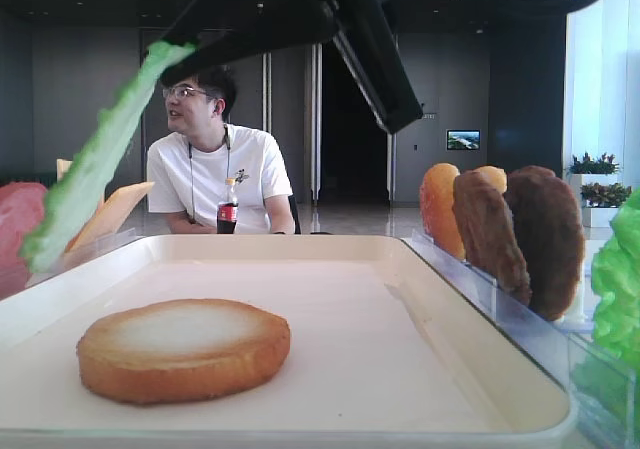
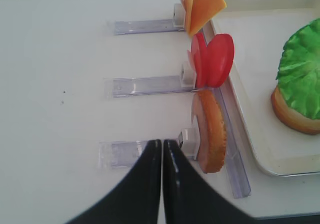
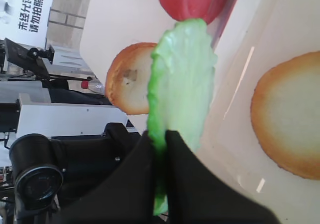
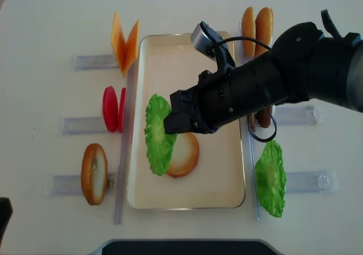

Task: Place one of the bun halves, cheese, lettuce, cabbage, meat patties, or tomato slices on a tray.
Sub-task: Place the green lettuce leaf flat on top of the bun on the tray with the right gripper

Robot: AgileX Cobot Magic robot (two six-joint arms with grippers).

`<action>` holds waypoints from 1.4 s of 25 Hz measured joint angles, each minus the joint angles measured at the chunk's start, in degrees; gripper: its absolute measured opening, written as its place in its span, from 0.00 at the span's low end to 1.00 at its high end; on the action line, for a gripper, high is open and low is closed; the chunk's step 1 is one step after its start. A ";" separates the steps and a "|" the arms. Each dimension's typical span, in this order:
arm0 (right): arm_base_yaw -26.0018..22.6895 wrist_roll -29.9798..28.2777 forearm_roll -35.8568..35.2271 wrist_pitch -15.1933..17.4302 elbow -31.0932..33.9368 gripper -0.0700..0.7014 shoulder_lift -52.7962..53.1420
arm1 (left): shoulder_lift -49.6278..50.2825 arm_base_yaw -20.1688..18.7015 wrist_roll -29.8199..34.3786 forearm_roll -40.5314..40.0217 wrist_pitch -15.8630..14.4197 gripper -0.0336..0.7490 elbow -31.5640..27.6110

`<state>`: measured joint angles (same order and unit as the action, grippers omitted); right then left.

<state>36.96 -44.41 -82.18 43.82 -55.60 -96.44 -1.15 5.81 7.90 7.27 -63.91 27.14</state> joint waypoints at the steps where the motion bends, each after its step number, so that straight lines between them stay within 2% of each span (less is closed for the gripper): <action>1: 0.00 0.00 -0.06 -0.19 0.00 0.15 -0.43 | 0.00 0.00 0.00 0.00 0.00 0.04 0.00; 10: 0.00 -3.81 -4.05 -0.83 0.00 0.15 -3.84 | 0.00 0.00 0.00 0.00 0.00 0.04 0.00; 22: 0.00 -6.17 -5.00 -0.78 0.00 0.15 -6.87 | 0.00 0.00 0.00 0.00 0.00 0.04 0.00; 31: 0.00 -6.56 -5.02 2.43 0.00 0.15 -7.53 | 0.00 0.00 0.00 0.00 0.00 0.04 0.00; 35: 0.00 -7.07 -5.02 2.72 0.00 0.15 -7.53 | 0.00 0.00 0.00 0.00 0.00 0.04 0.00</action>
<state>36.96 -51.48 -87.20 46.54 -55.60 -103.97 -1.15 5.81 7.90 7.27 -63.91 27.14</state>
